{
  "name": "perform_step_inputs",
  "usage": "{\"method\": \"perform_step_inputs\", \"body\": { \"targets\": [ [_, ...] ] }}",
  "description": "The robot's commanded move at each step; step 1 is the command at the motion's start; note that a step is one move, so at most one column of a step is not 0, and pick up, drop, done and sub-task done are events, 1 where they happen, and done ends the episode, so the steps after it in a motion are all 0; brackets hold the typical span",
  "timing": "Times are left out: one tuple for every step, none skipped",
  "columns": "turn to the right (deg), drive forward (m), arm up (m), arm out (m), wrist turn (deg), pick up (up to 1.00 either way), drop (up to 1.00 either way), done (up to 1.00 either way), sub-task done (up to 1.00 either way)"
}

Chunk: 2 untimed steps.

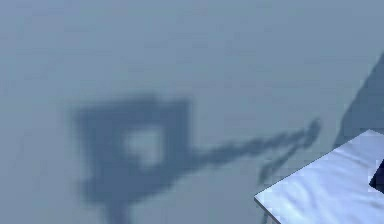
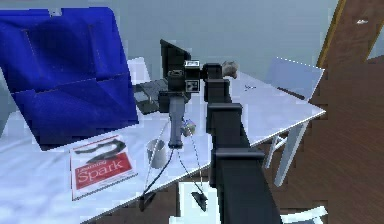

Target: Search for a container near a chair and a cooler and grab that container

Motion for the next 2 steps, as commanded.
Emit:
{"method": "perform_step_inputs", "body": {
  "targets": [
    [0.0,0.00,0.00,0.00,45.0,0.00,0.00,0.00,0.00],
    [0.0,0.00,0.00,0.00,45.0,0.00,0.00,0.00,0.00]
  ]
}}
